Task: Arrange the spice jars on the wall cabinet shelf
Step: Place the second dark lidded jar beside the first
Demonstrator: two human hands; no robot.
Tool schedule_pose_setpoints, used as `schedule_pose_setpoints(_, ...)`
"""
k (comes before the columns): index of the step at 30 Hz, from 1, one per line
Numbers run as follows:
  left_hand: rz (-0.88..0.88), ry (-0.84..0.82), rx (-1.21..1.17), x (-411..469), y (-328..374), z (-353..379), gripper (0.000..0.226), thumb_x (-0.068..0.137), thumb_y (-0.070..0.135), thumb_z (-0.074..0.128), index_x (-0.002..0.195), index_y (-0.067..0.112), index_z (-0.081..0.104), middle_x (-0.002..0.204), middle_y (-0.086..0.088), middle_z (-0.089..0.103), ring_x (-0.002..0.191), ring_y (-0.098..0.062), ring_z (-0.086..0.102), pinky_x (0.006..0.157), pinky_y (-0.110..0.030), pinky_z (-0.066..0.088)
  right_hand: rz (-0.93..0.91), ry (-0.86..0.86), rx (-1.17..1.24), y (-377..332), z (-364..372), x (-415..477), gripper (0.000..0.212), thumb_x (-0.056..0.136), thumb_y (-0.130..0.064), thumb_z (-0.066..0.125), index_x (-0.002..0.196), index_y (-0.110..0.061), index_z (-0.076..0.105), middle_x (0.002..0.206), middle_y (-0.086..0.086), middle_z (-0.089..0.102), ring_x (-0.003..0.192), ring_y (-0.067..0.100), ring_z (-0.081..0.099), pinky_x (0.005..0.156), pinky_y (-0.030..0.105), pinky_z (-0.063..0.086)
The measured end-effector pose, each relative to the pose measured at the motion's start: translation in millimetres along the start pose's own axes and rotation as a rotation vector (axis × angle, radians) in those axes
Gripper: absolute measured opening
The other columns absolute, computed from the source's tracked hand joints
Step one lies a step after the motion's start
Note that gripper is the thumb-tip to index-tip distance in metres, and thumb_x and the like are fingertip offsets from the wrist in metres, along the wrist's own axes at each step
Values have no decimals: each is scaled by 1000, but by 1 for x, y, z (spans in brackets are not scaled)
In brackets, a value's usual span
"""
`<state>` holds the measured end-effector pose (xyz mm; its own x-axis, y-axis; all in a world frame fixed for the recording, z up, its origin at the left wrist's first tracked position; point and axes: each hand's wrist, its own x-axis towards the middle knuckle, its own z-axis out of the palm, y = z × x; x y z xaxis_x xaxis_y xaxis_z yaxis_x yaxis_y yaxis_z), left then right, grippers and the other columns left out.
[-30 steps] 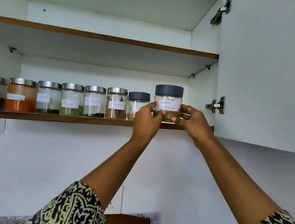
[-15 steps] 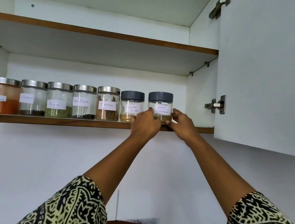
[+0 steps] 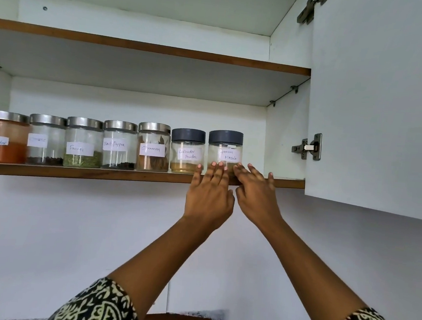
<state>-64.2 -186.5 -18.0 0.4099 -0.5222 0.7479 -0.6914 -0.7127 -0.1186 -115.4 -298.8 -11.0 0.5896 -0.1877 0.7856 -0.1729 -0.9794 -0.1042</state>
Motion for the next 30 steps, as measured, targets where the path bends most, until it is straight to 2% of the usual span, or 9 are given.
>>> schedule_pose_setpoints(10,-35,-112,-21,24,-9,-6,53,101,35,17,149,14,22,158,-4,20,147,-21,11,118,-43,-3,55,-79,22,-9,3,21,42,99,-23,31,141,-26,39,150,-8,37,144,15,21,116,51,5)
schedule_pose_setpoints(15,-2,-35,-123,12,-13,-13,50,100,32,25,147,15,28,157,-5,25,146,-22,15,118,-40,2,40,0,33,-13,0,4,42,98,-23,35,140,-25,41,148,-6,40,144,15,22,116,51,6)
schedule_pose_setpoints(19,38,87,-227,-38,-18,-12,46,98,30,34,143,19,39,152,-1,34,142,-18,25,116,-36,14,19,114,73,-25,-1,-47,43,97,-21,42,140,-22,43,147,-2,42,143,15,26,117,47,4)
schedule_pose_setpoints(23,-17,101,-416,-115,-23,-3,41,96,33,42,136,23,50,147,4,43,139,-16,34,113,-35,24,25,185,193,-41,13,-119,39,91,-20,53,130,-18,55,138,3,54,135,23,42,115,50,12)
schedule_pose_setpoints(26,-89,19,-517,-188,-23,14,43,92,41,40,129,27,57,141,6,50,134,-16,41,111,-39,31,72,105,272,-59,34,-190,40,87,-29,49,125,-21,59,132,1,59,130,22,48,115,49,14)
schedule_pose_setpoints(30,-182,-110,-557,-273,-24,40,40,89,37,44,121,23,63,131,1,60,124,-19,51,102,-37,38,148,-106,344,-78,66,-273,34,90,-25,57,124,-23,59,131,-2,60,127,18,50,117,43,18)
